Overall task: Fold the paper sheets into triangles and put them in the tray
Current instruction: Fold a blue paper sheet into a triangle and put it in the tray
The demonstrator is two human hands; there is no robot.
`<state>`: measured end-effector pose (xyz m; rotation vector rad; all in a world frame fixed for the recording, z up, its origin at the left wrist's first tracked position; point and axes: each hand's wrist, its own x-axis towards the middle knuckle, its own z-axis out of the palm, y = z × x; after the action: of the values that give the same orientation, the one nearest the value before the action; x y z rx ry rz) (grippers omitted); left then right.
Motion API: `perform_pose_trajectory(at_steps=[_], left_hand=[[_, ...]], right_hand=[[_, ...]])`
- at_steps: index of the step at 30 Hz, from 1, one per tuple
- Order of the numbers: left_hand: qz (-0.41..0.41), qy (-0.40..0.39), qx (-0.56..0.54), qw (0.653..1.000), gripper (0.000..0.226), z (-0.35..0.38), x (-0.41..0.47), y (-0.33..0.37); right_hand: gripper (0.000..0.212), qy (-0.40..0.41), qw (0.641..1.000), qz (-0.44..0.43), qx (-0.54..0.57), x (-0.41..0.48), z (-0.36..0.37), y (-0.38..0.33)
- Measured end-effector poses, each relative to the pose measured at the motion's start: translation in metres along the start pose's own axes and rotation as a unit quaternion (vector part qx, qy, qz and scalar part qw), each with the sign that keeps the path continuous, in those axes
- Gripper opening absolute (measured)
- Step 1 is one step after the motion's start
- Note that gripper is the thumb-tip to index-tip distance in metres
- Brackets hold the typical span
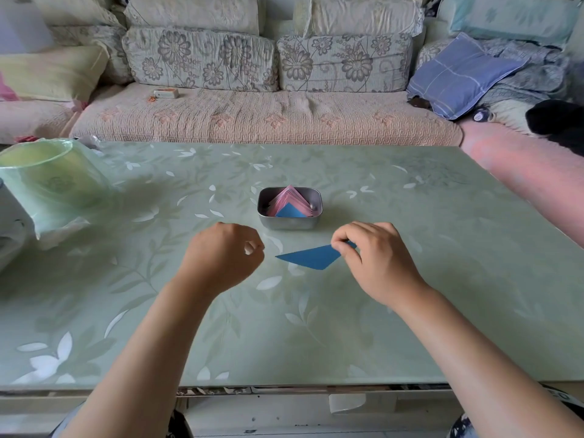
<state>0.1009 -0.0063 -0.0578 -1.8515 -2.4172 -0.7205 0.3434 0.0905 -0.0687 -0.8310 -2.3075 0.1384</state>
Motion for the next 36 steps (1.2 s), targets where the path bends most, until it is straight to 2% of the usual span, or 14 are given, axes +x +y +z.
perform_pose_trajectory(at_steps=[3,5,8,11,14,15,17,19,20,22,27,30,36], left_hand=[[0.018,0.055,-0.058,0.997,0.009,0.004,-0.001,0.011],[0.071,0.038,-0.113,0.99,0.011,0.008,-0.005,0.025],[0.139,-0.016,-0.123,0.983,0.011,0.018,-0.012,0.04],[0.088,-0.026,-0.106,0.99,0.007,0.027,-0.013,0.044],[-0.032,-0.052,-0.176,0.982,0.007,0.029,-0.008,0.046],[-0.081,-0.063,-0.227,0.969,0.007,0.029,-0.006,0.046],[-0.173,-0.096,-0.359,0.912,0.007,0.026,-0.003,0.047],[-0.226,-0.13,-0.465,0.846,0.005,0.024,-0.001,0.047],[-0.237,-0.14,-0.489,0.828,0.005,0.023,-0.001,0.046],[-0.243,-0.156,-0.511,0.81,0.01,0.022,-0.001,0.046],[-0.226,-0.206,-0.559,0.771,0.017,0.022,-0.003,0.048],[-0.219,-0.205,-0.555,0.776,0.018,0.024,-0.005,0.049],[-0.214,-0.152,-0.576,0.774,0.022,0.027,-0.001,0.047]], right_hand=[[0.01,-0.021,1.0,-0.019,-0.001,0.0,0.001,-0.006],[0.008,-0.039,0.999,-0.036,0.004,0.0,0.002,-0.011],[0.005,-0.047,0.997,-0.054,0.014,0.001,0.004,-0.016],[0.004,-0.028,0.998,-0.054,0.024,0.0,0.005,-0.017],[0.028,-0.005,0.999,-0.048,0.003,-0.001,0.005,-0.016],[0.034,0.003,0.999,-0.052,-0.003,-0.001,0.005,-0.017],[0.047,0.007,0.998,-0.054,-0.013,-0.001,0.005,-0.018],[0.057,-0.006,0.998,-0.058,-0.022,-0.002,0.005,-0.019],[0.059,-0.016,0.998,-0.062,-0.023,-0.002,0.005,-0.019],[0.055,-0.036,0.997,-0.063,-0.018,-0.003,0.006,-0.018],[0.028,-0.034,0.998,-0.049,0.025,-0.004,0.009,-0.017],[0.013,-0.014,0.997,-0.033,0.069,-0.003,0.008,-0.017],[0.005,-0.031,0.987,0.049,0.153,-0.003,0.013,-0.014]])
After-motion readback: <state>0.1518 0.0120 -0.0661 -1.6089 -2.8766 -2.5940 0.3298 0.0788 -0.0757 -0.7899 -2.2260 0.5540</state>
